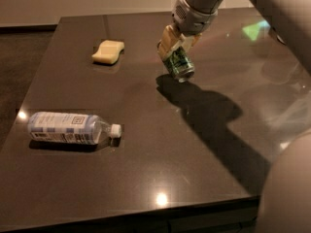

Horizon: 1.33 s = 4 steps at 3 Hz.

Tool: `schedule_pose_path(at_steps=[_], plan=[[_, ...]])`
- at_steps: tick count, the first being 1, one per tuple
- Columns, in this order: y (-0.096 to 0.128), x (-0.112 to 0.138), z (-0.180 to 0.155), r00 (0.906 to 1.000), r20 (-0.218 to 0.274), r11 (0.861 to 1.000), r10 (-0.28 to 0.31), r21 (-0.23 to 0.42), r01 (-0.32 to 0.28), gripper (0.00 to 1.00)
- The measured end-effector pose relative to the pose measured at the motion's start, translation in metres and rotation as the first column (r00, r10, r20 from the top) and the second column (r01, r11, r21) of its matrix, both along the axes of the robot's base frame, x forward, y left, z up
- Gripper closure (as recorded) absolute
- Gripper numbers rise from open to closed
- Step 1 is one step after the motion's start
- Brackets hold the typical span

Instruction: Place green can upright

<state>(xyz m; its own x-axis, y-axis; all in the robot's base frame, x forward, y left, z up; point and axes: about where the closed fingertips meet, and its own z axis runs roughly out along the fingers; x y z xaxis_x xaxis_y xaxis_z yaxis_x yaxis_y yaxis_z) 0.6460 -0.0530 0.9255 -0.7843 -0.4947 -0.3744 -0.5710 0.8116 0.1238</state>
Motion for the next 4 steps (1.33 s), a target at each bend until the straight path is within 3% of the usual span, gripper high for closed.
schedule_pose_path(at_steps=[1, 2, 3, 4], plan=[[0.007, -0.007, 0.015, 0.9803, 0.154, 0.987, 0.123, 0.082, -0.137, 1.0], [0.014, -0.012, 0.028, 0.9282, 0.306, 0.955, 0.212, 0.138, -0.263, 1.0], [0.02, -0.017, 0.035, 0.8601, 0.431, 0.912, 0.274, 0.167, -0.374, 1.0], [0.022, -0.024, 0.037, 0.7909, 0.534, 0.862, 0.298, 0.204, -0.463, 1.0]])
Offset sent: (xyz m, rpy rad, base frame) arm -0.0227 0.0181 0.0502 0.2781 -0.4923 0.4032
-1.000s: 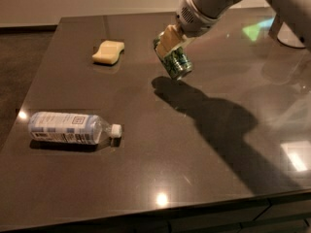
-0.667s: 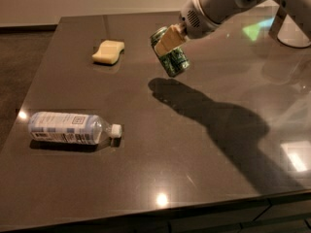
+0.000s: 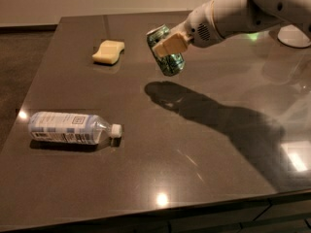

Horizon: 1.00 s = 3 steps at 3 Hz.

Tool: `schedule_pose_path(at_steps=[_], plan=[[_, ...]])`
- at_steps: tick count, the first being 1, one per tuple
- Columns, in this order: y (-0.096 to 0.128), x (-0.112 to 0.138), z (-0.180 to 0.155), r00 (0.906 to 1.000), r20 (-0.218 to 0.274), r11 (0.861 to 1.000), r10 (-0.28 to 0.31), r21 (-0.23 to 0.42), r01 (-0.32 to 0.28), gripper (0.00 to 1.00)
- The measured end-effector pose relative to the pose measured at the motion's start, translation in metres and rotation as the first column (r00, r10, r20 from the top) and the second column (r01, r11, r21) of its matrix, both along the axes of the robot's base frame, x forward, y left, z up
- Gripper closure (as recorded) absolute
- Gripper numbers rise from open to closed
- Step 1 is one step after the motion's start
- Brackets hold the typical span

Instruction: Place green can upright

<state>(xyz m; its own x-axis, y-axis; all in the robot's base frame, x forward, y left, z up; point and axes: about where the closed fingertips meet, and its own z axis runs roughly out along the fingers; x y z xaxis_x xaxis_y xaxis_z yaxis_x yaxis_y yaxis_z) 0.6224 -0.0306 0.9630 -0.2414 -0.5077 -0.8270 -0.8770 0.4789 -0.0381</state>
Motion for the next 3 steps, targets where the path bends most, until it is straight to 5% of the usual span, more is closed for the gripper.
schedule_pose_path(at_steps=[1, 3], plan=[[0.0, -0.007, -0.003, 0.9967, 0.057, 0.994, 0.057, 0.089, -0.062, 1.0], [-0.004, -0.023, -0.011, 0.9736, 0.167, 0.955, 0.155, 0.225, -0.191, 1.0]])
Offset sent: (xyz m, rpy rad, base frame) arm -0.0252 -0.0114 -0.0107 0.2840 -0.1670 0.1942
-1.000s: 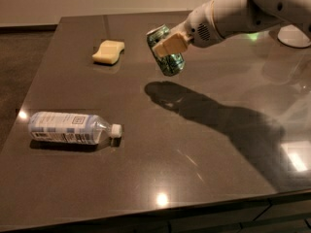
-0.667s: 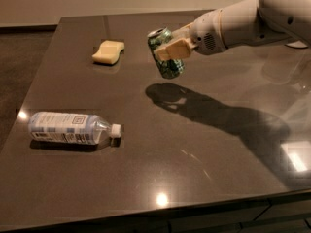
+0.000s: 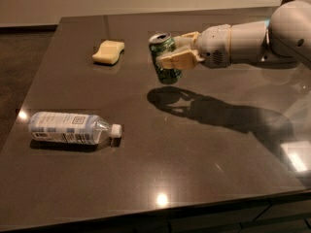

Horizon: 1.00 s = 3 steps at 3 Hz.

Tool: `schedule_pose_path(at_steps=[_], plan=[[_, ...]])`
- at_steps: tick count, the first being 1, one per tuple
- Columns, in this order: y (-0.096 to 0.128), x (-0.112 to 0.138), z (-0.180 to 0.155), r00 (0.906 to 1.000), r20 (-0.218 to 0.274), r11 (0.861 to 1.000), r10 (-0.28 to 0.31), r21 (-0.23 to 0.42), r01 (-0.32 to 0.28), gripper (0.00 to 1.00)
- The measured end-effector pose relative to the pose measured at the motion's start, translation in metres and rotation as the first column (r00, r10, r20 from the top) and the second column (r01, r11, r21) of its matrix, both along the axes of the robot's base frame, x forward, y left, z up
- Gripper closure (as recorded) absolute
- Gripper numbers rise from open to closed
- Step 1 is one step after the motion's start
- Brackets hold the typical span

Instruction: Place green can upright

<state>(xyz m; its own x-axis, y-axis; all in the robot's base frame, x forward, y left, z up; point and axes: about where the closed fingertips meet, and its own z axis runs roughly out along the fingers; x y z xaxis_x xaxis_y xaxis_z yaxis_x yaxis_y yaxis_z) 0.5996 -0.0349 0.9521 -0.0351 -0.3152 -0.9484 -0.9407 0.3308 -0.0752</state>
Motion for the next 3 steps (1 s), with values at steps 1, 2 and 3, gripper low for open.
schedule_pose_path(at_steps=[1, 2, 3], plan=[[-0.001, -0.007, -0.008, 0.9982, 0.042, 0.998, 0.043, 0.051, -0.045, 1.0], [-0.004, -0.011, -0.018, 0.9974, 0.043, 0.993, 0.058, 0.102, -0.062, 1.0], [-0.007, -0.012, -0.026, 0.9974, 0.033, 0.986, 0.064, 0.154, -0.068, 1.0]])
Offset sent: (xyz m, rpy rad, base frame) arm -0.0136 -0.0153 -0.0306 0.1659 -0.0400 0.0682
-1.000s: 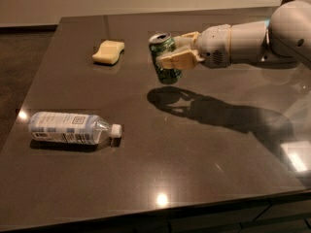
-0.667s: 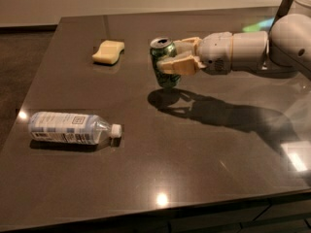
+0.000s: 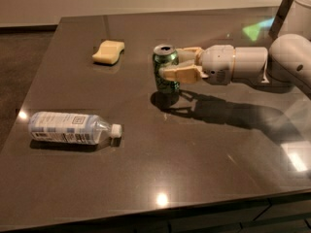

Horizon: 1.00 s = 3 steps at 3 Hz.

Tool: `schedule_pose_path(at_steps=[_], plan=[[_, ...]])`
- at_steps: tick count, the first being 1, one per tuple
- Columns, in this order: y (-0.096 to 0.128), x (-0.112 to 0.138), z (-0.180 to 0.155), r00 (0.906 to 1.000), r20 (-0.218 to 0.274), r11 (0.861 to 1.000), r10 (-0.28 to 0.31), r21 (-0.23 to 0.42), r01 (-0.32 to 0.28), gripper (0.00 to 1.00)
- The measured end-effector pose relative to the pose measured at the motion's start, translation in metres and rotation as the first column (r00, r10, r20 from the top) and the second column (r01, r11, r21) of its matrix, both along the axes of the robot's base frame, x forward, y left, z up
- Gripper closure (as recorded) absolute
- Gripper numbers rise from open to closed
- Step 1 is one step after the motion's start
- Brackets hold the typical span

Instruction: Place green can upright

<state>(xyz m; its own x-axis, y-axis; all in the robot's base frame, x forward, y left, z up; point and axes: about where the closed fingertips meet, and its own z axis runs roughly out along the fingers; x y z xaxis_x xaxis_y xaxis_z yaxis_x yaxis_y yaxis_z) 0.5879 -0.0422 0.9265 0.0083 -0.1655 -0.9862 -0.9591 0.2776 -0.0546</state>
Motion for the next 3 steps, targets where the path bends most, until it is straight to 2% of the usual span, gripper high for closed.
schedule_pose_path(at_steps=[1, 2, 3], plan=[[-0.002, -0.001, -0.007, 0.9998, -0.009, 0.999, 0.017, 0.044, -0.017, 1.0], [-0.004, -0.002, -0.016, 0.9997, -0.011, 0.997, 0.019, 0.075, -0.019, 0.82], [-0.006, -0.003, -0.023, 0.9997, -0.001, 0.995, 0.024, 0.099, -0.024, 0.59]])
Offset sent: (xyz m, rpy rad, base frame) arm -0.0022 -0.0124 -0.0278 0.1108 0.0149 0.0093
